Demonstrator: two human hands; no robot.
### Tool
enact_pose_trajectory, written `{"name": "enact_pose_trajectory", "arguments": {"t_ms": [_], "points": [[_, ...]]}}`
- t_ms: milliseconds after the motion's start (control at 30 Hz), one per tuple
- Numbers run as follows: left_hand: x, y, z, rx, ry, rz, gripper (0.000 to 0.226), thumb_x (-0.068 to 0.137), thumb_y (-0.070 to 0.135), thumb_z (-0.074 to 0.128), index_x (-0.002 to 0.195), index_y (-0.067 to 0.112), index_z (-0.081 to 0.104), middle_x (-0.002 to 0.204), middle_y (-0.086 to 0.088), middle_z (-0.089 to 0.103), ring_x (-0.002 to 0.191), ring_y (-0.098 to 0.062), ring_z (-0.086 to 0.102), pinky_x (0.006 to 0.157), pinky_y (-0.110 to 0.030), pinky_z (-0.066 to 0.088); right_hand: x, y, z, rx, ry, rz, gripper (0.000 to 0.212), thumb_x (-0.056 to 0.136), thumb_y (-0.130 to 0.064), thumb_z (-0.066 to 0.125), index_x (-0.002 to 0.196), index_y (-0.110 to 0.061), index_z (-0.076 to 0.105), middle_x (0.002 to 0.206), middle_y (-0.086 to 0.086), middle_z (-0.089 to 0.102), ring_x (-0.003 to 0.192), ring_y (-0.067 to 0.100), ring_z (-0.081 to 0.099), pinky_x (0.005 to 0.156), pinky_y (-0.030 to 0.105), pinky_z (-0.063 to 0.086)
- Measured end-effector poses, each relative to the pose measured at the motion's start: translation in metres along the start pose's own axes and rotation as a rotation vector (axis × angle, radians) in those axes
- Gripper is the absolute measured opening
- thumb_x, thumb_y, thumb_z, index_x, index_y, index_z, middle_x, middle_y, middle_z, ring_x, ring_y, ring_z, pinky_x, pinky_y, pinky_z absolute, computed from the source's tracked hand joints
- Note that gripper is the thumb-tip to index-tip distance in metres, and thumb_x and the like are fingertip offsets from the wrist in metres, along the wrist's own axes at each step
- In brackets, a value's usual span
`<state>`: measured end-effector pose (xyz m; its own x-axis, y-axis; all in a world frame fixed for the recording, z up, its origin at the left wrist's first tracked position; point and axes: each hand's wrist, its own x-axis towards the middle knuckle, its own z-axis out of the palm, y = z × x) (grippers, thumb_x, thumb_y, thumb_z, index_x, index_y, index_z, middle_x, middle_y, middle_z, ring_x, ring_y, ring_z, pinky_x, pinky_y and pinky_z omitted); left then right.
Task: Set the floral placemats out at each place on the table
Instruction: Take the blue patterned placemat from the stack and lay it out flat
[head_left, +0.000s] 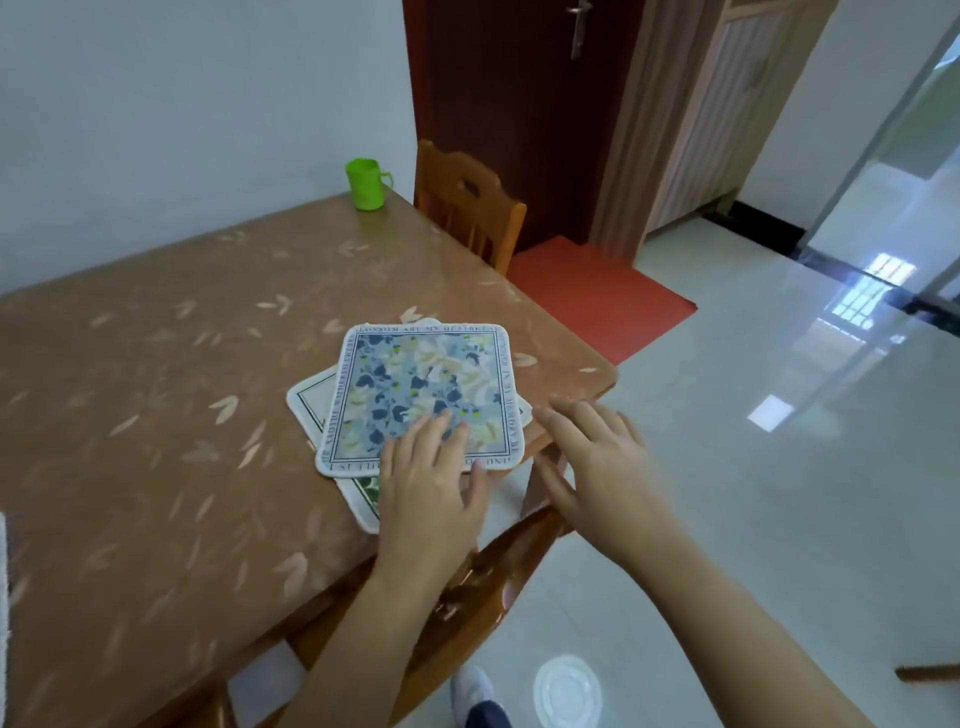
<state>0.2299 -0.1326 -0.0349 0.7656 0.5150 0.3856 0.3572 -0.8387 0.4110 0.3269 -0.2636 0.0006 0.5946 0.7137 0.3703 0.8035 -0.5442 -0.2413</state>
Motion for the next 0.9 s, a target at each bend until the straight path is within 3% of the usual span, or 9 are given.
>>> {"name": "enact_pose_trajectory", "arguments": {"t_ms": [167,367,533,733,900], "points": [[0.049,-0.03,0.031,0.015,-0.038,-0.055,0.033,0.081,0.02,0.056,0.111,0.006,0.061,0.12,-0.014,0.06,0.116,-0.032,0.051,0.099,-0.054,0.037,0.069,0.016,0.034,0.032,-0.076,-0.052,0.037,0.078,-0.021,0.065,0.113,-0.012,0.058,0.117,0.01,0.063,0.11,0.031,0.056,0.092,0.052,0.045],[0.067,-0.054,0.068,0.059,-0.173,-0.166,0.037,0.087,0.021,0.055,0.122,0.011,0.053,0.131,-0.008,0.052,0.126,-0.025,0.04,0.108,-0.046,0.025,0.107,0.049,0.066,0.036,-0.181,-0.123,0.038,0.077,-0.022,0.067,0.113,-0.012,0.059,0.118,0.01,0.062,0.111,0.031,0.056,0.093,0.052,0.043],[0.073,-0.054,0.093,0.027,-0.153,-0.19,0.034,0.082,0.015,0.062,0.116,0.008,0.059,0.124,-0.01,0.058,0.12,-0.028,0.048,0.103,-0.051,0.035,0.13,0.075,0.094,0.066,-0.196,-0.263,0.041,0.065,-0.018,0.077,0.103,-0.011,0.064,0.103,0.009,0.069,0.097,0.03,0.064,0.081,0.049,0.051],[0.074,-0.04,0.12,0.043,-0.137,-0.256,0.034,0.081,0.024,0.051,0.108,0.007,0.063,0.115,-0.013,0.063,0.109,-0.03,0.057,0.094,-0.054,0.042,0.143,0.111,0.132,0.181,-0.284,-0.466,0.036,0.062,-0.019,0.079,0.095,-0.012,0.066,0.094,0.004,0.07,0.085,0.024,0.066,0.076,0.037,0.053],[0.066,-0.037,0.141,0.086,-0.147,-0.28,0.03,0.075,0.014,0.068,0.103,0.005,0.065,0.108,-0.013,0.065,0.102,-0.028,0.06,0.09,-0.047,0.046,0.144,0.135,0.161,0.259,-0.371,-0.577,0.036,0.057,-0.016,0.082,0.09,-0.01,0.068,0.09,0.004,0.071,0.084,0.023,0.067,0.075,0.037,0.054]]}}
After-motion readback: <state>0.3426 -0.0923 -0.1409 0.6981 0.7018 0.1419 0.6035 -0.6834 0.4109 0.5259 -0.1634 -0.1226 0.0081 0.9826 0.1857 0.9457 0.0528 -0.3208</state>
